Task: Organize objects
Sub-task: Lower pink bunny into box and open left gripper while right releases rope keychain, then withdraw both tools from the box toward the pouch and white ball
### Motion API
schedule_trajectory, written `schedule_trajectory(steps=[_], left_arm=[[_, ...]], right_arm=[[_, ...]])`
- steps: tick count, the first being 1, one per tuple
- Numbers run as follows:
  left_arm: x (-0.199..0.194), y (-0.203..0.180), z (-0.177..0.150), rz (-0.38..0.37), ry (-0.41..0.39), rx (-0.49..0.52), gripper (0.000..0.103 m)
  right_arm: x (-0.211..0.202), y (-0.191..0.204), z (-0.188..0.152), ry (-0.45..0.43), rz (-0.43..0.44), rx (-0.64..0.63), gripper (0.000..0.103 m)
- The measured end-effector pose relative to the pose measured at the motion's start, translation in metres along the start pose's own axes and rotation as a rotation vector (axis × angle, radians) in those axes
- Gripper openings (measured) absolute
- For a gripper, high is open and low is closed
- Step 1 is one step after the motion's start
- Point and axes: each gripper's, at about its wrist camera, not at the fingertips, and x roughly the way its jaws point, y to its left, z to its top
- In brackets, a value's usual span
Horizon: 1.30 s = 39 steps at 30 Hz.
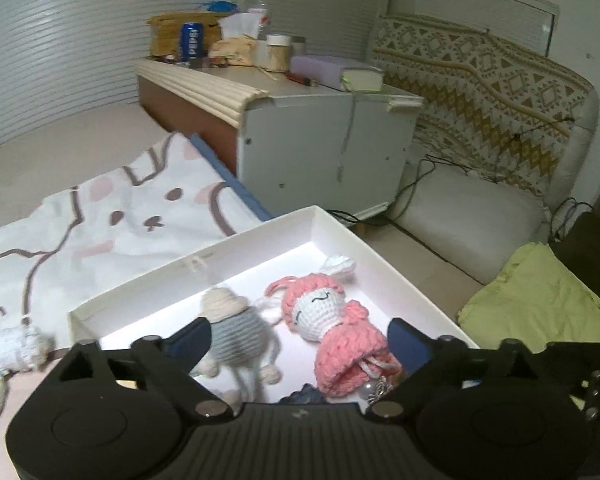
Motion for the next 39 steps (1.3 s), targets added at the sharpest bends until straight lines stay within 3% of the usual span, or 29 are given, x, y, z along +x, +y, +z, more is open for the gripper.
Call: schedule_trajectory(steps=[8, 25, 39], left_arm=[[-0.033, 0.010, -0.003, 0.029, -0.011, -0.015, 0.102], [-0.110, 0.029, -0.020, 0.078, -0.051, -0.057, 0.103], [-0.160, 0.054, -0.048, 0.098, -0.055, -0.081, 0.103]], right_arm=[[-0.021, 0.006, 0.005, -0.021, -0.026, 0.000, 0.080], [-0.076, 0.031, 0.014, -0.087, -0.059, -0.037, 0.099], [-0.094, 0.054, 0.002, -0.100, -0.084, -0.040, 0.103]])
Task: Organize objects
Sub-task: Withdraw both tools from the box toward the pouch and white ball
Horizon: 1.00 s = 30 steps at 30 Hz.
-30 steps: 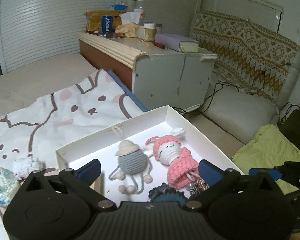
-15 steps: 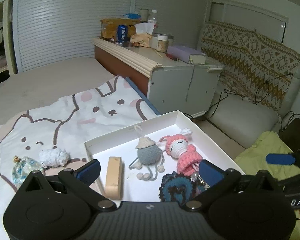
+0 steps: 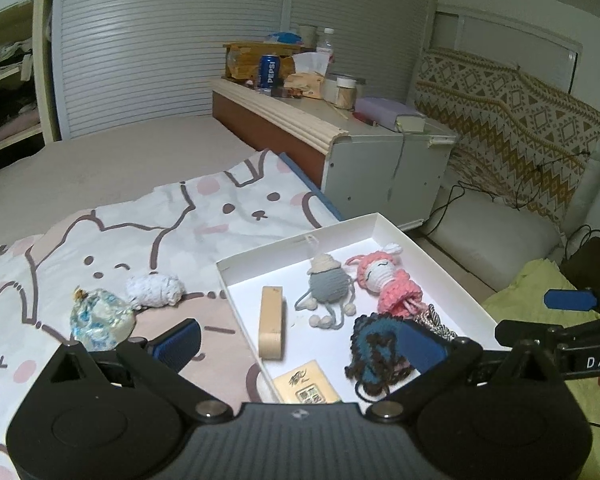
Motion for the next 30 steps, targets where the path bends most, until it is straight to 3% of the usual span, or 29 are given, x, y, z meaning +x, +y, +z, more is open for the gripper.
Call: schedule_trajectory(steps=[20, 30], left_arm=[[-0.027, 0.039, -0.030, 0.038, -0.022, -0.048, 0.103], [-0.033, 0.073, -0.041, 0.130, -0.069, -0.031, 0.103]], right_arm=[[-0.007, 0.028, -0.009, -0.019, -0.006, 0.001, 0.103], [0.014, 0.054, -0.001, -0.033, 0.034, 0.014, 0.103]])
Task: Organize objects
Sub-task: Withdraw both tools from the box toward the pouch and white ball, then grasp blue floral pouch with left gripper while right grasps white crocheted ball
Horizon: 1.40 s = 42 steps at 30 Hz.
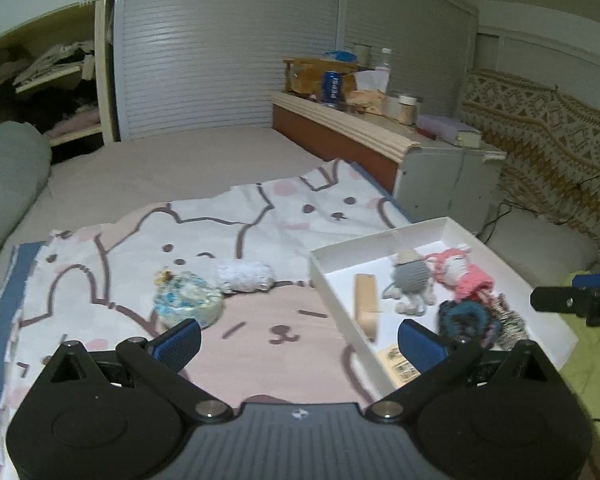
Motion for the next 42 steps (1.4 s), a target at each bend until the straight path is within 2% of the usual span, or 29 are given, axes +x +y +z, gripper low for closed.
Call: schedule_trajectory(steps=[15, 22, 26, 30, 36, 42], left_arm=[[0.007, 0.063, -0.009, 0.078, -0.045, -0.115, 0.103], [0.030, 0.093, -0.020, 0.127, -0.043, -0.188, 0.103], [0.050, 0.108, -0.025, 0.106, -0.081, -0.225, 0.103], [0.069, 0.108, -0.030, 0.109, -0.118, -0.171, 0.103], [0.102, 0.109, -0.033, 0.098, -0.127, -0.054, 0.103], [0.134, 0.114, -0.032, 0.090, -0.134, 0.033, 0.103]], right_arm=[[0.046, 0.058, 0.015, -0.004, 0.087, -0.005, 0.103], [0.071, 0.086, 0.025, -0.001, 0.129, -0.017, 0.103], [0.086, 0.100, 0.031, -0.003, 0.147, -0.024, 0.103], [0.105, 0.111, 0.036, 0.007, 0.159, -0.015, 0.103], [0.139, 0.132, 0.045, 0.035, 0.175, -0.007, 0.103], [0.185, 0.150, 0.062, 0.090, 0.194, 0.058, 0.103]])
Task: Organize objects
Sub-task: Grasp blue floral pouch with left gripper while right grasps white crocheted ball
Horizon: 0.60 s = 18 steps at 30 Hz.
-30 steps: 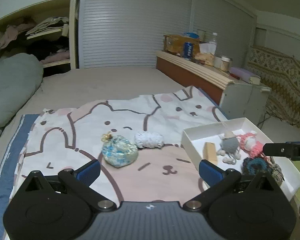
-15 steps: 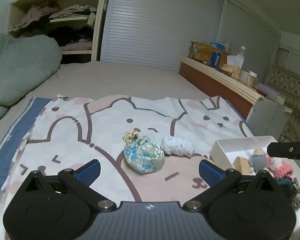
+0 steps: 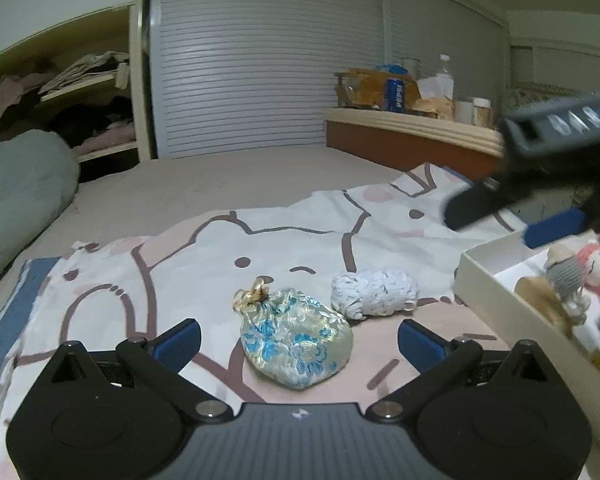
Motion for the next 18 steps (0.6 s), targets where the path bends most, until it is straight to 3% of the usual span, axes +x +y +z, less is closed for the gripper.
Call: schedule_trajectory(steps=[10, 18], left_arm=[[0.040, 0.003, -0.005, -0.042, 0.021, 0.096, 0.102], [0.064, 0.002, -0.010, -0.046, 0.073, 0.106, 0.100]], right_arm=[[0.072, 0.011, 0.019, 0.118, 0.024, 0.115, 0.103], [0.117, 0.021, 0.017, 0.205, -0.065, 0.121, 0.099]])
